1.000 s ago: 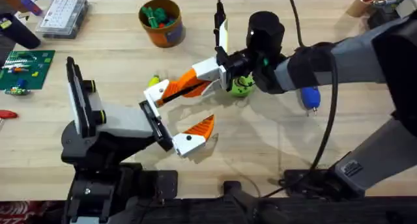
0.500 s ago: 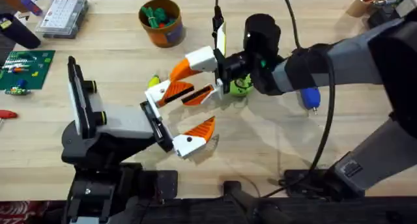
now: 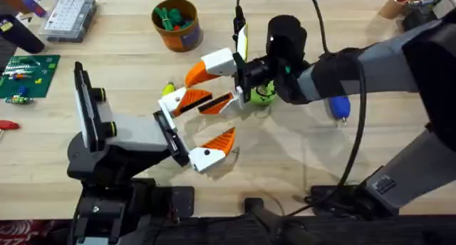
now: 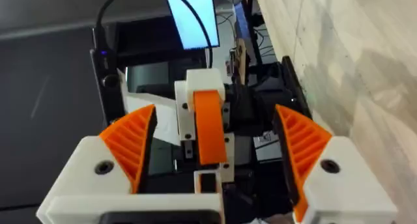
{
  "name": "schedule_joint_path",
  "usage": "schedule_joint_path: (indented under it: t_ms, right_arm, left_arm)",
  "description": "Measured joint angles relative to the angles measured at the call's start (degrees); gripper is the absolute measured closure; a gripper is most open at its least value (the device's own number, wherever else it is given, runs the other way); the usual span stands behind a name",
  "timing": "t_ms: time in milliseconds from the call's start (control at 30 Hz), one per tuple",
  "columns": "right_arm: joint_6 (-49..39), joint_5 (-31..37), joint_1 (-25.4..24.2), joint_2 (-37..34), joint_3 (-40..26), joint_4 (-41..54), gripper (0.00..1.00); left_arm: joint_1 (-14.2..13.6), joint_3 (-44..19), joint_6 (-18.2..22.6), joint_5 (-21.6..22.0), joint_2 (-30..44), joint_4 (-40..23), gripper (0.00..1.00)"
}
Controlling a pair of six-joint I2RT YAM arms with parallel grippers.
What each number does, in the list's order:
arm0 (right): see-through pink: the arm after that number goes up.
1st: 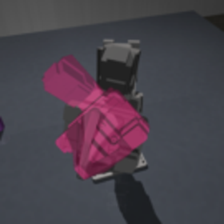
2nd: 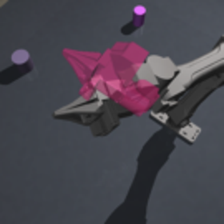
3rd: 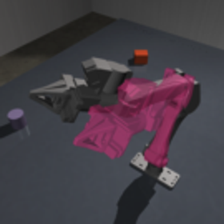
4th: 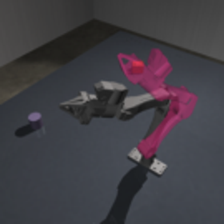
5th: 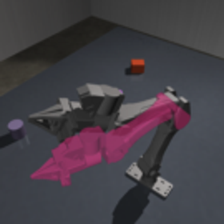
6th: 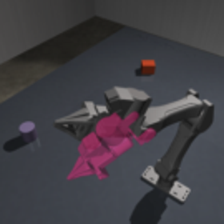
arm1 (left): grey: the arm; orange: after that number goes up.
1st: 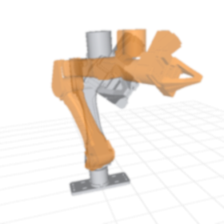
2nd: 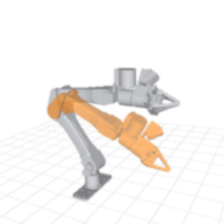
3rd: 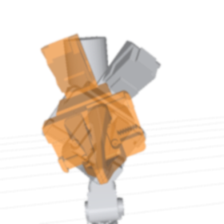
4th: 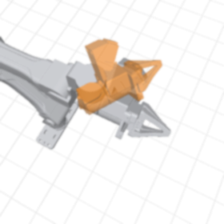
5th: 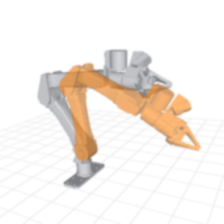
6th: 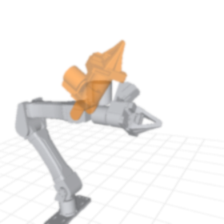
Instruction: Pick up the gripper from the table and insert it into the empty holder that is missing its gripper. Then pick up a screw, insert it into the mounting hole, and use the screwdriver to tighten it. Finally, clean up the table by picking up the vegetable and placing it into the bucket.
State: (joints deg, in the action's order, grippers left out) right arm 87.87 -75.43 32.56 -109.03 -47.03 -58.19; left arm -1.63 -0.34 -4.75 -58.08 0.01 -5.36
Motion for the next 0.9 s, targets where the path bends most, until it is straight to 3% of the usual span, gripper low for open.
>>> schedule_joint_path:
  t_ms: [167, 333, 733, 900]
  right_arm:
    - [-1.6, 2.4, 0.0, 0.1, 0.0, 1.3, 0.006]
    - [-6.7, 6.5, 0.0, 1.9, 0.0, 10.8, 0.006]
    - [-29.4, 16.2, -3.9, 14.2, -0.6, 38.9, 0.006]
    - [-40.8, 20.2, -8.4, 20.3, -5.1, 58.9, 0.007]
  left_arm:
    - [0.0, 0.0, 0.0, 0.0, 0.0, 0.0, 0.014]
    - [0.0, 0.0, 0.0, 0.0, 0.0, 0.0, 0.014]
    - [0.0, 0.0, 0.0, -0.4, 0.0, 0.0, 0.014]
    - [0.0, 0.0, 0.0, -0.5, 0.0, 0.0, 0.014]
